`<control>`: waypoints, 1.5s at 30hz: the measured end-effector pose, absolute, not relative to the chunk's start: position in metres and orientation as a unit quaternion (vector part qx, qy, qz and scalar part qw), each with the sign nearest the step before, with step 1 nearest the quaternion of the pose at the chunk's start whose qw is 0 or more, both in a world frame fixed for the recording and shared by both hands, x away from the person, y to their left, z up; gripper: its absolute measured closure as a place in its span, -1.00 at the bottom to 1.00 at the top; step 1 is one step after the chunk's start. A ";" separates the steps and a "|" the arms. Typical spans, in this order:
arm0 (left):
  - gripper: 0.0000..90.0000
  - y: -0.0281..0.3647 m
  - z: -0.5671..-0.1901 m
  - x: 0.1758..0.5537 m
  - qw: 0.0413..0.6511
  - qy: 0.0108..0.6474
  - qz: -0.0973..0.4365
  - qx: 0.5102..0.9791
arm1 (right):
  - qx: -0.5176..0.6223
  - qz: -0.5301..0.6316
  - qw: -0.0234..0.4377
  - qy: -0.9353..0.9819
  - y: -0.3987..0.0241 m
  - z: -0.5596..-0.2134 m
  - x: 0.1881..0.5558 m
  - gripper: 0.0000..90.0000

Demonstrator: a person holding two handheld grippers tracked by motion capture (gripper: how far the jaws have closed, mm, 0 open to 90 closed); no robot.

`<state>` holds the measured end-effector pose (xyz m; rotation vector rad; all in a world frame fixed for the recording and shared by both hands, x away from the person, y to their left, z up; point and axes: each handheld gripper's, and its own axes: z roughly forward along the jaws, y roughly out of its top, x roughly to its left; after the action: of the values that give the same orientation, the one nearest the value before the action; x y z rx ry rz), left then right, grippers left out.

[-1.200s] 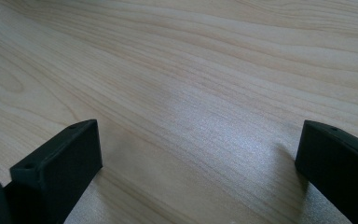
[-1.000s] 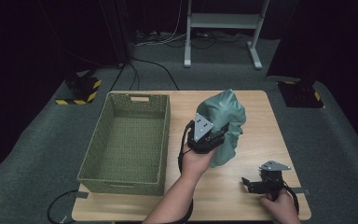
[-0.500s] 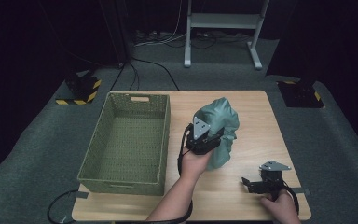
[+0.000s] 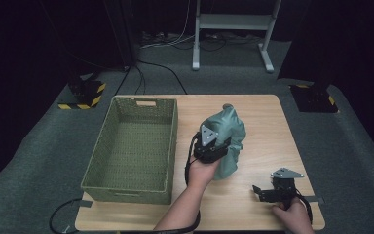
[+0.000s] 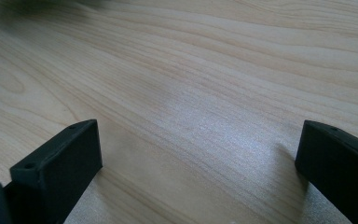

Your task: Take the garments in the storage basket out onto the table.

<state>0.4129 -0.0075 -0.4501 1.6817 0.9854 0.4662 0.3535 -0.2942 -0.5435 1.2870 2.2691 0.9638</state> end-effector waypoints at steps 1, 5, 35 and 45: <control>0.19 -0.008 -0.452 0.413 0.536 0.415 0.195 0.709 | 0.455 0.341 0.179 0.803 -0.294 -0.544 0.353 -1.00; 0.19 -0.009 -0.458 0.414 0.527 0.418 0.192 0.715 | 0.455 0.341 0.180 0.803 -0.294 -0.544 0.353 -1.00; 0.16 -0.024 -0.495 0.424 0.420 0.417 0.199 0.781 | 0.456 0.340 0.179 0.803 -0.294 -0.544 0.353 -1.00; 0.15 -0.027 -0.511 0.426 0.390 0.417 0.188 0.799 | 0.455 0.341 0.180 0.803 -0.294 -0.544 0.353 -1.00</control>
<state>0.4257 -0.0273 -0.5111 2.0306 1.0612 0.4786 0.3534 -0.2942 -0.5436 1.2874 2.2687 0.9628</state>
